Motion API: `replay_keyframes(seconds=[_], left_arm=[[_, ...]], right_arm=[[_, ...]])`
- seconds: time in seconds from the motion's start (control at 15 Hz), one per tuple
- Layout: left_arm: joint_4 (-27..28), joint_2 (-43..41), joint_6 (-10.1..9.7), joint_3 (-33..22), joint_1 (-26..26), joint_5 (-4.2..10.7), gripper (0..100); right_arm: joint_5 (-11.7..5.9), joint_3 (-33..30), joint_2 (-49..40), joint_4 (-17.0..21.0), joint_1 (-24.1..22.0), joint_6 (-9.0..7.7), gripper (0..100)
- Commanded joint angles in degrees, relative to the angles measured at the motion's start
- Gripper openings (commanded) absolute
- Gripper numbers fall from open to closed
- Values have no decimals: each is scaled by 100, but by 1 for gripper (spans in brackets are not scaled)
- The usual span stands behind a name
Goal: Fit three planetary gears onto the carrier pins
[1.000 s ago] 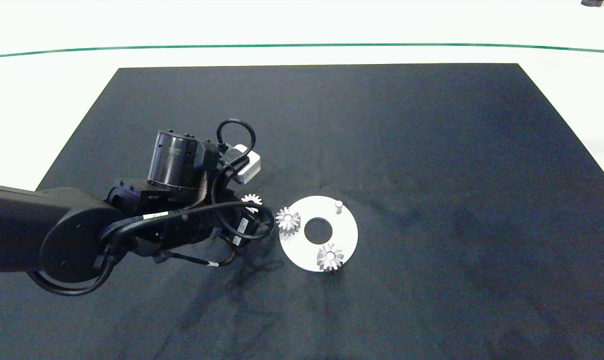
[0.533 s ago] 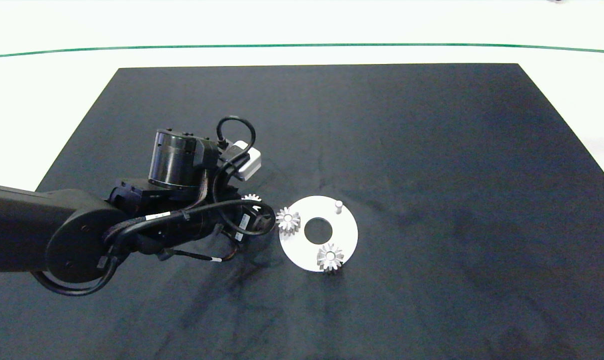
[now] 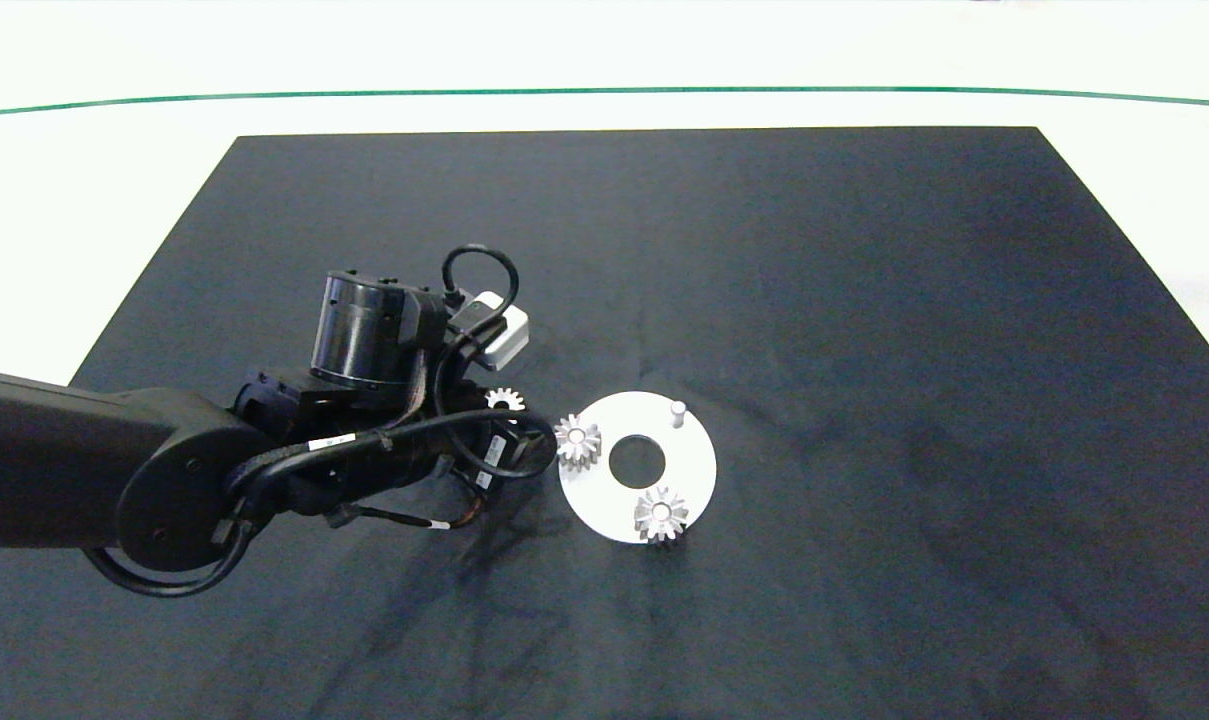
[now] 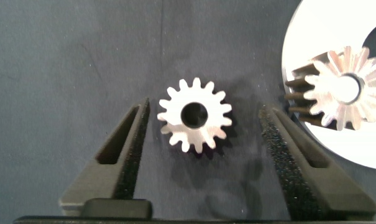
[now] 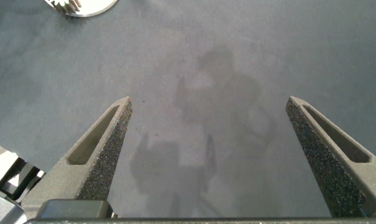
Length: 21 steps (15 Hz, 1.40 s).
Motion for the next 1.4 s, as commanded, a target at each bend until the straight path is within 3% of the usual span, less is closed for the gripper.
replay_keyframes(seconds=[0.07, 1.4], left_arm=[[-17, 19, 10, -27, 0, 6, 63], [-61, -183, 10, -45, 35, 6, 23]], right_arm=[[-10, -1, 15, 13, 2, -13, 100], [-1, 8, 42, 13, 2, -13, 100]])
